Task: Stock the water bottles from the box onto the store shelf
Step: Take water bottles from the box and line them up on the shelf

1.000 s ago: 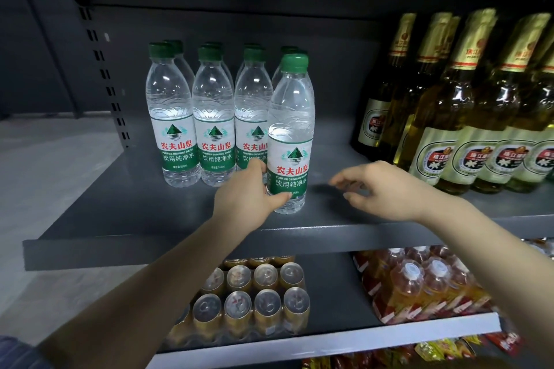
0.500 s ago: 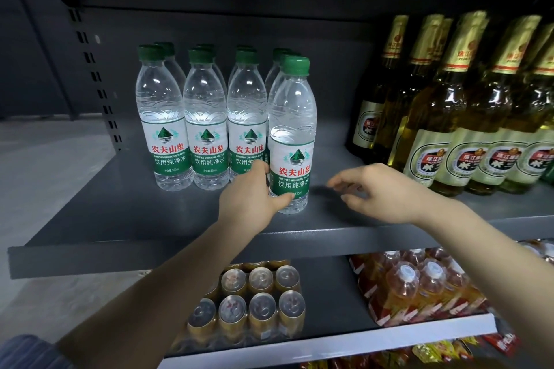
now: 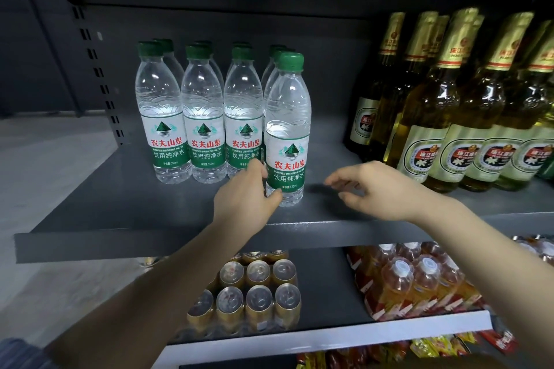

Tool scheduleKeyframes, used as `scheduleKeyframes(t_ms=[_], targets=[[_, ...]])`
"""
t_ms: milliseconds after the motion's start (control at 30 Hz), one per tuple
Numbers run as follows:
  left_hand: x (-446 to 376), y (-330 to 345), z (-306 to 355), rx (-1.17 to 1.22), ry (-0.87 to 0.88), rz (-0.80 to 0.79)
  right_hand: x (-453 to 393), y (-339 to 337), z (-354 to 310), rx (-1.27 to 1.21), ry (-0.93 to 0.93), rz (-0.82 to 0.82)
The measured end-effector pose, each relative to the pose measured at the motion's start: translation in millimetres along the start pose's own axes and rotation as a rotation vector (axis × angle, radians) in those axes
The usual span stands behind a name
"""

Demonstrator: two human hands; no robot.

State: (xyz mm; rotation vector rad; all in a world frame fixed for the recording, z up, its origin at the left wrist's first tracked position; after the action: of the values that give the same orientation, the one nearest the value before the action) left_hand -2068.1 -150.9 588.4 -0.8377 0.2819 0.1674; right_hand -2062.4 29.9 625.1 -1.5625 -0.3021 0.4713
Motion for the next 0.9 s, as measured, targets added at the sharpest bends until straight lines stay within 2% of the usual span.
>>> scheduleKeyframes(t_ms=[200, 900], targets=[[15.6, -4.9, 10.9, -0.060, 0.043, -0.055, 11.8, -2.3, -4.4, -0.008, -0.031, -0.011], [114.3, -17.2, 37.7, -0.166, -0.044, -0.125, 80.0, -3.3, -37.0, -0.009, -0.130, 0.040]])
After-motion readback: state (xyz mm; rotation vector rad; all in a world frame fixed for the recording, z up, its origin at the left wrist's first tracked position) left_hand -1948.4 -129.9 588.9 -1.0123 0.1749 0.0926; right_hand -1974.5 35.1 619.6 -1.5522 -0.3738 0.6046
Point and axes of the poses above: each hand's wrist, its own x-axis away from the middle knuckle, its own y-axis out of the palm, z = x × y, the point moved 6 cm from there along -x, towards the middle knuckle, and after that the axes turned 12 degrees about x, right-handed, at the moved point
